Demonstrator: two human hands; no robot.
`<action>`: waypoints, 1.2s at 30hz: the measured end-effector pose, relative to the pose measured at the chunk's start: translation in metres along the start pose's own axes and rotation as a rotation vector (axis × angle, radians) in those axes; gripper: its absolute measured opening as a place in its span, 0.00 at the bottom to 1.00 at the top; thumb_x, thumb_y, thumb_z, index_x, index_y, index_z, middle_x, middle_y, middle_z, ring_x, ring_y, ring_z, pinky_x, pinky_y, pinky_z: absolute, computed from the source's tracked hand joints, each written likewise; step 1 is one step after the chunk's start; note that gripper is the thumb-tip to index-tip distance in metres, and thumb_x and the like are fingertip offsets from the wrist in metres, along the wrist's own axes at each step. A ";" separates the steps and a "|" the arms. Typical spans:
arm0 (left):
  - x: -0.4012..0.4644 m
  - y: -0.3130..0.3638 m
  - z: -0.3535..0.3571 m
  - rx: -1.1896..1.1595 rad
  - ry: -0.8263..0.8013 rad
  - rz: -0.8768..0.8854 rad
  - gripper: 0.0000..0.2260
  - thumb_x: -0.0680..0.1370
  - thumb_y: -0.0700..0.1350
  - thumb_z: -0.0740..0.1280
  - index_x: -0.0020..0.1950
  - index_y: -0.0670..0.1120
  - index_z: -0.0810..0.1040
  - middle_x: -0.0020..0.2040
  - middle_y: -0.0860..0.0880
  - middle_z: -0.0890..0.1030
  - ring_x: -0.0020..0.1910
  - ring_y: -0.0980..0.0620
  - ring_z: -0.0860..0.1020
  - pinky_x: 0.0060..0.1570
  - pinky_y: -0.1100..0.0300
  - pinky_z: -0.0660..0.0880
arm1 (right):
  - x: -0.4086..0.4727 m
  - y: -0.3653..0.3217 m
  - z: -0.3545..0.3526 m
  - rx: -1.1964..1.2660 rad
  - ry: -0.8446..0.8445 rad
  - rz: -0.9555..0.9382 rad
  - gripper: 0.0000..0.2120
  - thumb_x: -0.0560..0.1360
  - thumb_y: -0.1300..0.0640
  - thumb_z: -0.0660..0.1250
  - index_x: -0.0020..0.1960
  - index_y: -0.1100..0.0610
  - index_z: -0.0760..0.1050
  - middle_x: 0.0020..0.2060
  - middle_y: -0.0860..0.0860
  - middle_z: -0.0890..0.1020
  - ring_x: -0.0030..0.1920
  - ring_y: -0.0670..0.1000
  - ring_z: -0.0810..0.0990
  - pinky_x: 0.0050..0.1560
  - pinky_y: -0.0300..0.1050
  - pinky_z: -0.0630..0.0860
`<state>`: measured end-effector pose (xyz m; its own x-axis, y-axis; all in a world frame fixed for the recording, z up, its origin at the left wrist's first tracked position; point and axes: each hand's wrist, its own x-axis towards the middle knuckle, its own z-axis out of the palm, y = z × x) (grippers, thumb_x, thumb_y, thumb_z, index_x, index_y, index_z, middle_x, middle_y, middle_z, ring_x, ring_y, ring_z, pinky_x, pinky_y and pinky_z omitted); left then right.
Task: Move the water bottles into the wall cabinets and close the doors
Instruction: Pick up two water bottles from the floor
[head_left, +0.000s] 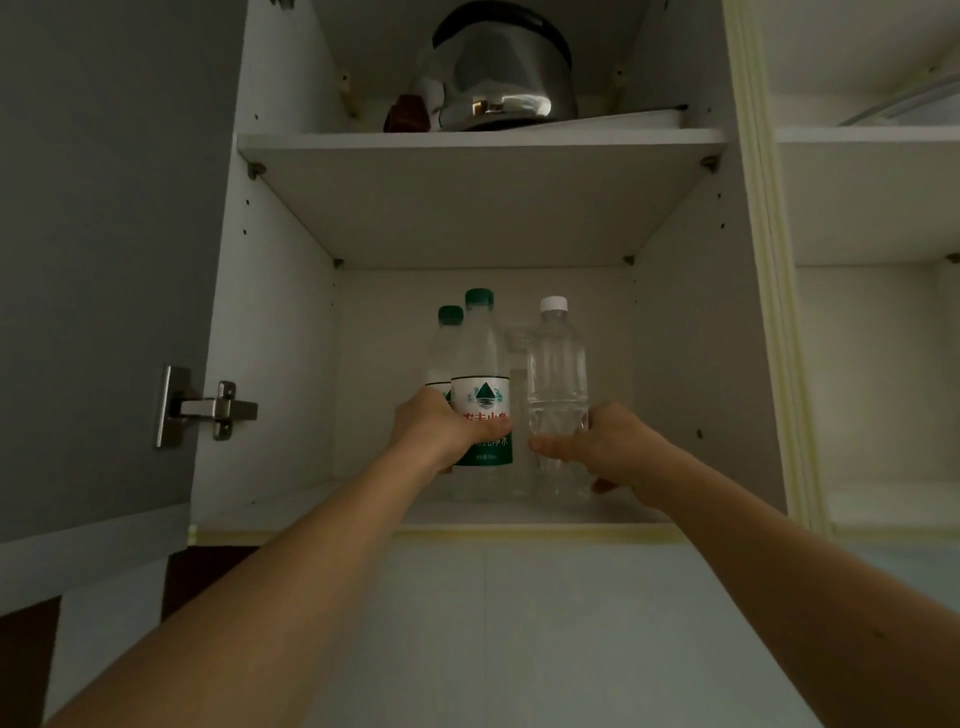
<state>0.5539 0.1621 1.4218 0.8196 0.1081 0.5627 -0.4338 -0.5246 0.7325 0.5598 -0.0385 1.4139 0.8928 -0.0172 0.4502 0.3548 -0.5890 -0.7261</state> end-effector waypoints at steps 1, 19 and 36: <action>0.000 0.000 0.002 0.017 0.009 0.001 0.22 0.68 0.55 0.81 0.55 0.48 0.80 0.50 0.48 0.82 0.45 0.52 0.80 0.33 0.61 0.76 | 0.000 -0.001 0.001 -0.002 0.001 0.001 0.36 0.70 0.40 0.77 0.70 0.58 0.71 0.57 0.54 0.79 0.53 0.53 0.79 0.37 0.43 0.79; -0.093 0.055 -0.010 0.276 0.257 0.173 0.26 0.78 0.63 0.65 0.38 0.41 0.80 0.37 0.44 0.82 0.38 0.43 0.82 0.40 0.49 0.80 | -0.143 -0.006 -0.069 -0.271 0.238 -0.301 0.25 0.77 0.42 0.69 0.69 0.54 0.77 0.57 0.50 0.83 0.54 0.48 0.80 0.49 0.38 0.73; -0.309 0.065 0.057 -0.189 -0.046 0.169 0.21 0.82 0.57 0.62 0.47 0.39 0.77 0.34 0.49 0.78 0.30 0.55 0.77 0.33 0.56 0.79 | -0.351 0.096 -0.082 0.083 0.098 -0.002 0.15 0.80 0.49 0.65 0.45 0.60 0.81 0.37 0.52 0.85 0.34 0.50 0.84 0.36 0.49 0.81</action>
<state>0.2938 0.0466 1.2738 0.7436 -0.0091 0.6685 -0.6250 -0.3647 0.6902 0.2577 -0.1552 1.2291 0.8622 -0.0975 0.4971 0.3816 -0.5204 -0.7639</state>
